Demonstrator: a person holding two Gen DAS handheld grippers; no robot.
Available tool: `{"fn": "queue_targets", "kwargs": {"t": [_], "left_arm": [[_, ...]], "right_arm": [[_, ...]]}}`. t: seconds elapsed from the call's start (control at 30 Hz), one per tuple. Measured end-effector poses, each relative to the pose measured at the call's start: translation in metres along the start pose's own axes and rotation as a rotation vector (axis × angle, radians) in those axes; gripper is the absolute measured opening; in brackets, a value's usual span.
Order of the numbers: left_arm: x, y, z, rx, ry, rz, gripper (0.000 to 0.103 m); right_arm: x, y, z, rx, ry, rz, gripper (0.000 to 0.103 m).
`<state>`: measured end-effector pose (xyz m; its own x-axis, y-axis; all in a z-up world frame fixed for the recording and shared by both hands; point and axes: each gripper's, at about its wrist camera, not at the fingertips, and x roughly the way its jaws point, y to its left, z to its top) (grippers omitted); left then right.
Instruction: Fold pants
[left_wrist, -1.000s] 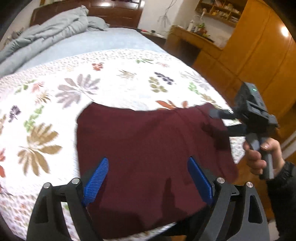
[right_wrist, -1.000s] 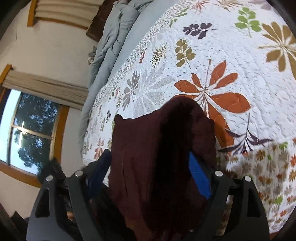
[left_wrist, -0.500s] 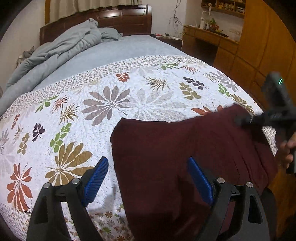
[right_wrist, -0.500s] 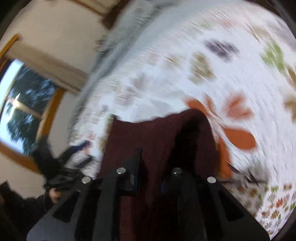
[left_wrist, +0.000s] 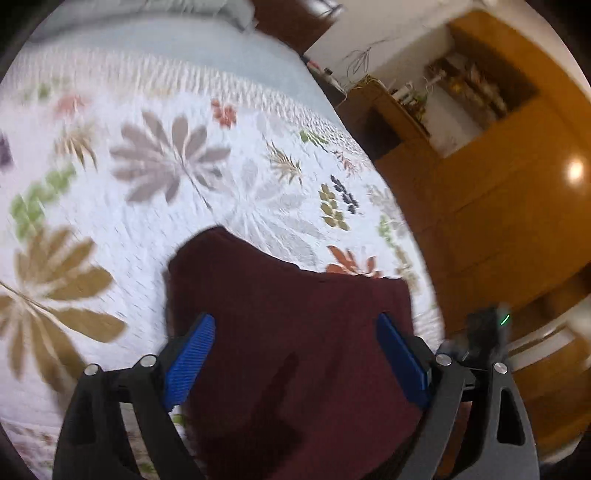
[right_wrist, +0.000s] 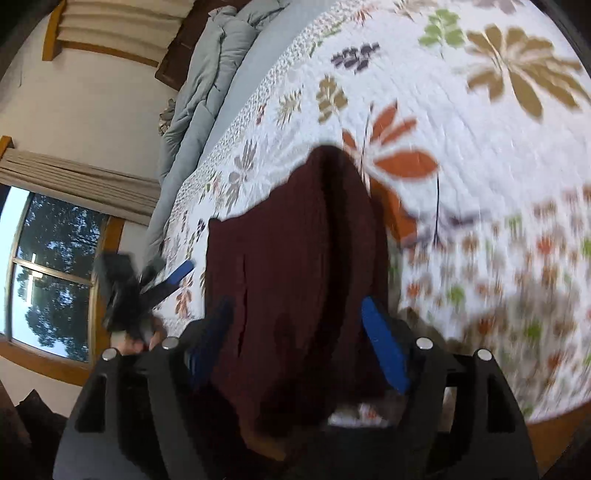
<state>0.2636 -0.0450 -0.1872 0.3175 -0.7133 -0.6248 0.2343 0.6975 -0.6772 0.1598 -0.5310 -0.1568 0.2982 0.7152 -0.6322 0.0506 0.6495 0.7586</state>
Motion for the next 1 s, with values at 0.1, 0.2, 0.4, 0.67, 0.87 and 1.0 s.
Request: {"fn": "queue_targets", "kwargs": {"t": [0.1, 0.2, 0.4, 0.67, 0.87, 1.0], "left_arm": [[0.009, -0.001, 0.003, 0.028, 0.009, -0.039, 0.089], [0.033, 0.003, 0.004, 0.052, 0.055, -0.018, 0.088], [0.065, 0.014, 0.005, 0.053, 0.126, 0.022, 0.087], [0.018, 0.020, 0.012, -0.024, 0.046, -0.085, 0.084], [-0.027, -0.012, -0.058, 0.018, 0.003, -0.295, 0.084], [-0.001, 0.002, -0.105, -0.032, 0.086, -0.281, 0.083]], "right_arm": [[0.007, 0.003, -0.014, 0.010, 0.028, 0.023, 0.079], [0.016, 0.010, -0.018, -0.035, 0.048, -0.022, 0.046], [0.015, 0.023, -0.028, -0.203, 0.049, -0.212, 0.022], [-0.005, 0.017, -0.041, -0.165, -0.031, -0.150, 0.033], [-0.028, 0.058, -0.070, -0.260, -0.076, -0.017, 0.039], [0.024, 0.058, -0.085, -0.310, 0.044, -0.115, 0.025]]}}
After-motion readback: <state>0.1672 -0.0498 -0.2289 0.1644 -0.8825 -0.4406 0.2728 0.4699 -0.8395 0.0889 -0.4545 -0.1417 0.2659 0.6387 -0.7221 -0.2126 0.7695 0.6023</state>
